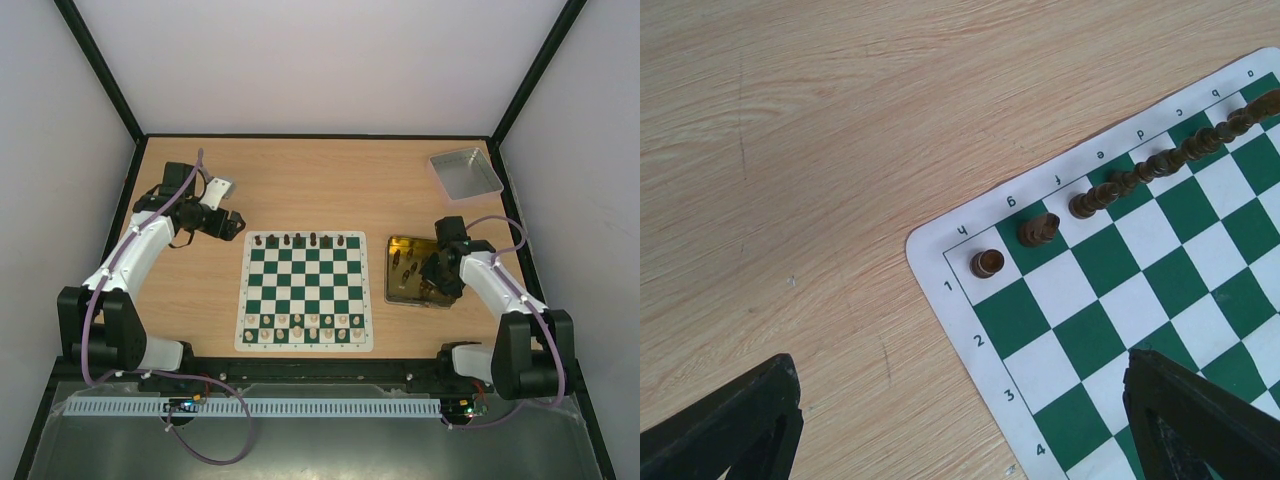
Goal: Set up the chess pieces on the board
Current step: Pick up the chess piece from the storage box.
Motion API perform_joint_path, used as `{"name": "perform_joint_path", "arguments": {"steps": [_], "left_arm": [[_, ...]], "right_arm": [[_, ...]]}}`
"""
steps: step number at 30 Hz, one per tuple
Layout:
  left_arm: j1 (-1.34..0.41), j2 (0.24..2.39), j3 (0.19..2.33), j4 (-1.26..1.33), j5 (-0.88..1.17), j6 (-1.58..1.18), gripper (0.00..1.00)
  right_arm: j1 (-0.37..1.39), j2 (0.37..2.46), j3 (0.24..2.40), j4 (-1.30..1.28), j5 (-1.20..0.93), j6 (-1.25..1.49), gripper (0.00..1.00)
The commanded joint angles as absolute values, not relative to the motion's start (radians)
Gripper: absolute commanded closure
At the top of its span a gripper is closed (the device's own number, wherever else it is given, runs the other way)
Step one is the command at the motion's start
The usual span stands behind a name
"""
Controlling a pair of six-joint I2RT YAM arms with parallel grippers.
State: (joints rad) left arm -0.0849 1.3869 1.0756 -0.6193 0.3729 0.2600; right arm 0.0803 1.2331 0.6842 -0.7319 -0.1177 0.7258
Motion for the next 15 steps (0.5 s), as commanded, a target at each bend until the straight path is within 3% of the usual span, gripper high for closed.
{"name": "perform_joint_path", "arguments": {"steps": [1, 15], "left_arm": [[-0.087, 1.379, 1.067, -0.621, 0.367, 0.253, 0.12], [-0.089, 1.381, 1.065, -0.62, 0.371, 0.258, 0.12]], "right_arm": [[0.074, 1.257, 0.67, -0.71, -0.117, 0.729, 0.79], [0.072, 1.279, 0.663, -0.695, -0.118, 0.735, 0.87]]}}
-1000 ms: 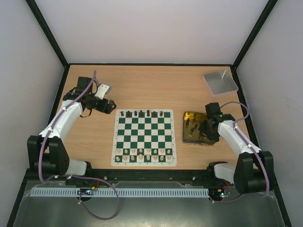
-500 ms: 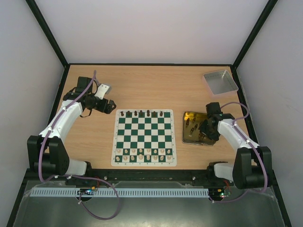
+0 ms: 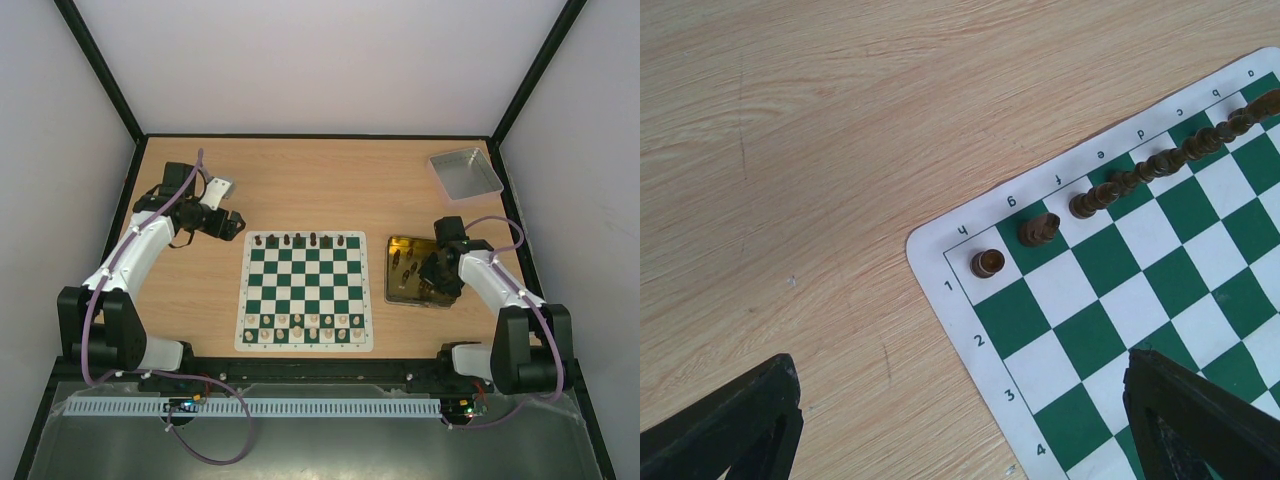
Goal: Set up the chess pieces on the board
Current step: Pick up the chess piece from the storage box, then place the chess piece on the chessboard.
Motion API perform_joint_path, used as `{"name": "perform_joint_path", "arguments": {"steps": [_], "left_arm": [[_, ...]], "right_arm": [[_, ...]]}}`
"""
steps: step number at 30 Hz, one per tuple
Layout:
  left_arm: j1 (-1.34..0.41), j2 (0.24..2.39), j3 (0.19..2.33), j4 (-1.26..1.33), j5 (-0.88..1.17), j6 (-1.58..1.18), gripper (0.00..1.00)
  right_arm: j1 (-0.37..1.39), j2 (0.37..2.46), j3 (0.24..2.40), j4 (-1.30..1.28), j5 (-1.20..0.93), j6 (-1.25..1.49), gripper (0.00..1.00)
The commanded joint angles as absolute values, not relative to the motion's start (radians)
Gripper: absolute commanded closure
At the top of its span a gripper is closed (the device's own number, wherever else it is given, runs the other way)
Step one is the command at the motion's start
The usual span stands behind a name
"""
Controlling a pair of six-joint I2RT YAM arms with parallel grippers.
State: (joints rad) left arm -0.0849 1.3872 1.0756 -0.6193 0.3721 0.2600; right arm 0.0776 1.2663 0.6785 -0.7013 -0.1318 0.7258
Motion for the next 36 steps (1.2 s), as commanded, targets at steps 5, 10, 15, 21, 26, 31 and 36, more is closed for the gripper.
{"name": "perform_joint_path", "arguments": {"steps": [5, 10, 15, 21, 26, 31, 36], "left_arm": [[-0.09, 1.376, 1.063, -0.621, 0.376, 0.26, 0.12], [-0.091, 1.375, 1.062, -0.621, 0.377, 0.261, 0.12], [-0.091, 1.37, 1.062, -0.62, 0.38, 0.261, 0.12], [-0.092, 1.367, 1.061, -0.622, 0.382, 0.261, 0.12], [-0.092, 1.371, 1.062, -0.62, 0.382, 0.26, 0.12], [-0.094, 1.373, 1.061, -0.622, 0.381, 0.261, 0.12], [-0.094, 1.368, 1.061, -0.621, 0.374, 0.261, 0.12]], "right_arm": [[0.072, 1.275, 0.665, -0.699, -0.105, 0.739, 0.91], [0.072, 1.241, 0.729, -0.752, -0.064, 0.74, 0.93], [0.072, 1.204, 0.815, -0.807, -0.034, 0.732, 0.94], [0.076, 1.179, 0.85, -0.819, -0.048, 0.729, 0.97], [0.143, 1.207, 0.923, -0.809, -0.051, 0.73, 0.97], [0.284, 1.334, 1.065, -0.795, -0.019, 0.734, 0.96], [0.391, 1.497, 1.198, -0.764, -0.032, 0.732, 0.96]]}}
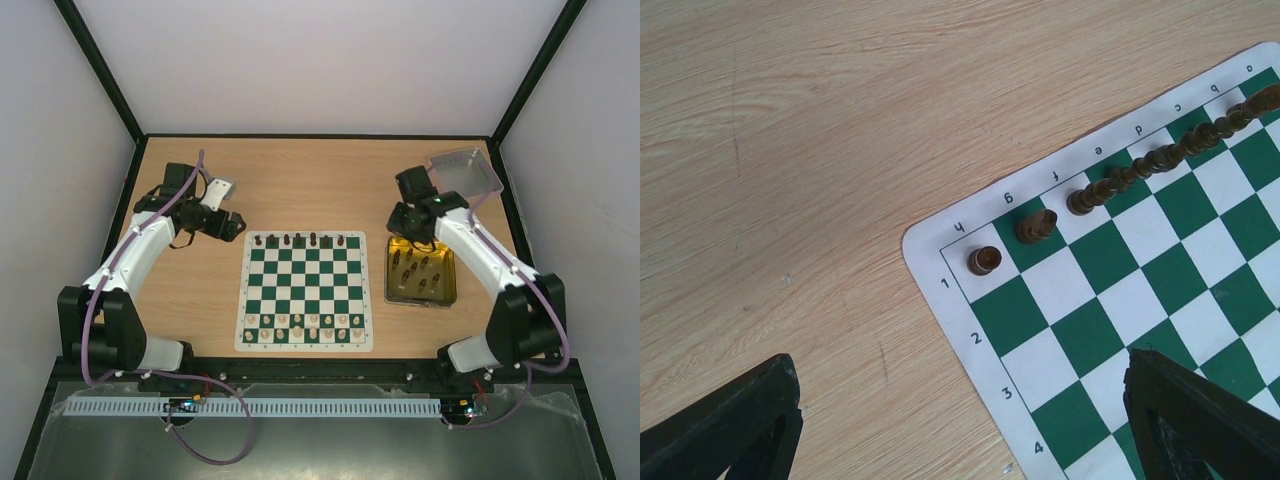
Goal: Set up the chess pieces on the board
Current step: Place the chess piece on the chessboard.
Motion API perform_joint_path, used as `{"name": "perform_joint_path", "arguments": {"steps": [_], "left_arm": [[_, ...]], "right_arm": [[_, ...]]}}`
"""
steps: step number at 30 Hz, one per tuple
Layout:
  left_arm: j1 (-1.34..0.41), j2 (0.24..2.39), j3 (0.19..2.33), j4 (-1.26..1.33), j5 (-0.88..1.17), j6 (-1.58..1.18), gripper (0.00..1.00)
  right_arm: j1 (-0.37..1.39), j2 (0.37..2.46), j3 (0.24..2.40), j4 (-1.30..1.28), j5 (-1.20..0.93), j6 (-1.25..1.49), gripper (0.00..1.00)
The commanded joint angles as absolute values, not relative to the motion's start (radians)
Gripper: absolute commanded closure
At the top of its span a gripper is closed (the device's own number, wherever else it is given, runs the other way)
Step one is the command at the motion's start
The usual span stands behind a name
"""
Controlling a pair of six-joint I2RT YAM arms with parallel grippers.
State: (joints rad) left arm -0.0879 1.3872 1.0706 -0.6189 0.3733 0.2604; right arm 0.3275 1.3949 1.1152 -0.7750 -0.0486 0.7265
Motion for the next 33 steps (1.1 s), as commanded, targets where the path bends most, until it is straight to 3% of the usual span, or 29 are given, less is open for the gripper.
{"name": "perform_joint_path", "arguments": {"steps": [1, 14, 33], "left_arm": [[-0.094, 1.369, 1.061, -0.62, 0.374, 0.261, 0.12], [-0.099, 1.388, 1.063, -0.618, 0.37, 0.264, 0.12], [-0.112, 1.395, 1.063, -0.618, 0.359, 0.265, 0.12]], "right_arm": [[0.407, 1.529, 1.218, -0.757, -0.033, 0.734, 0.96], [0.496, 1.77, 1.333, -0.693, -0.101, 0.733, 0.97], [0.526, 1.872, 1.351, -0.662, -0.135, 0.725, 0.96]]}}
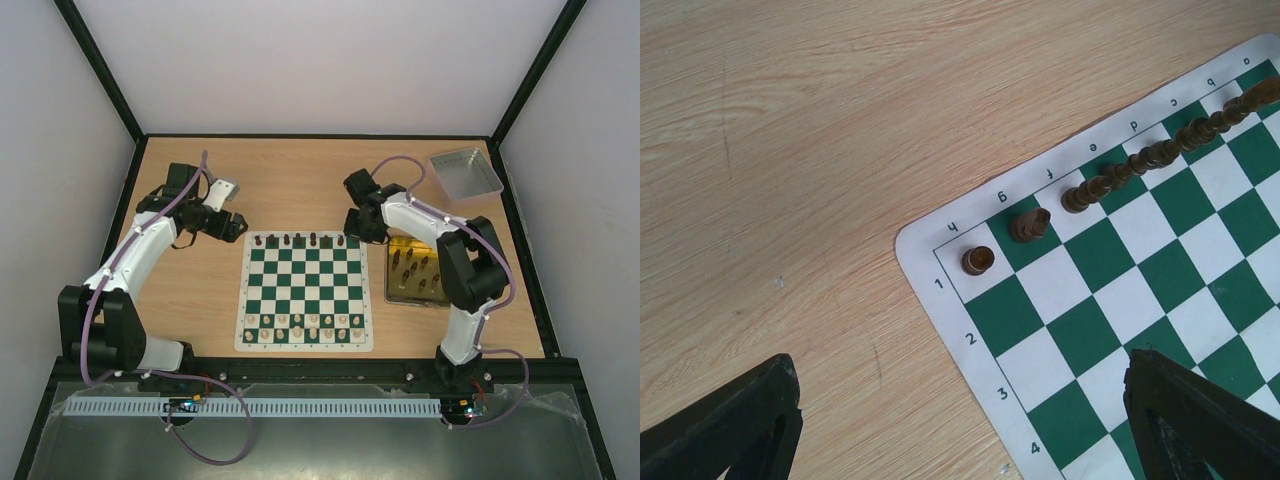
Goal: Set up the chess pieces on the board
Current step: Place the chess piece on the chessboard.
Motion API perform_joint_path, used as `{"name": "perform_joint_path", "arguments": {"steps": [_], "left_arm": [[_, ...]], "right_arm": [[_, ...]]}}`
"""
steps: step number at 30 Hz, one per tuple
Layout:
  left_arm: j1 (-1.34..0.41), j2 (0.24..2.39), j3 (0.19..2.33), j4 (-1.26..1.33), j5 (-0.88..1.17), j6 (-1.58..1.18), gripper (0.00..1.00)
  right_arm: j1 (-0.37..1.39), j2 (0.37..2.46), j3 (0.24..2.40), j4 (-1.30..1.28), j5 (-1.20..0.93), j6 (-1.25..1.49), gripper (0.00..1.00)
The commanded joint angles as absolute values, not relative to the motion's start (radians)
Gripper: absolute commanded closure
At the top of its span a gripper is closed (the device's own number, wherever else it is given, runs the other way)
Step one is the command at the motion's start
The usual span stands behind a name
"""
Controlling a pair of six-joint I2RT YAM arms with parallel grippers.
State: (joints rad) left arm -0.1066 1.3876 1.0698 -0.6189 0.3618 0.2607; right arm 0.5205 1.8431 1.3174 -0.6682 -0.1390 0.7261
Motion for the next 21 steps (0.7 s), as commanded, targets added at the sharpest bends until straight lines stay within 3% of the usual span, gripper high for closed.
{"name": "perform_joint_path", "arguments": {"steps": [1, 21], "left_arm": [[-0.112, 1.395, 1.063, -0.618, 0.359, 0.265, 0.12], [-0.117, 1.394, 1.059, -0.613, 0.346, 0.265, 0.12]], "right_arm": [[0.526, 1.877, 1.351, -0.661, -0.136, 0.726, 0.96], [0.525, 1.926, 1.353, -0.636, -0.143, 0.725, 0.96]]}}
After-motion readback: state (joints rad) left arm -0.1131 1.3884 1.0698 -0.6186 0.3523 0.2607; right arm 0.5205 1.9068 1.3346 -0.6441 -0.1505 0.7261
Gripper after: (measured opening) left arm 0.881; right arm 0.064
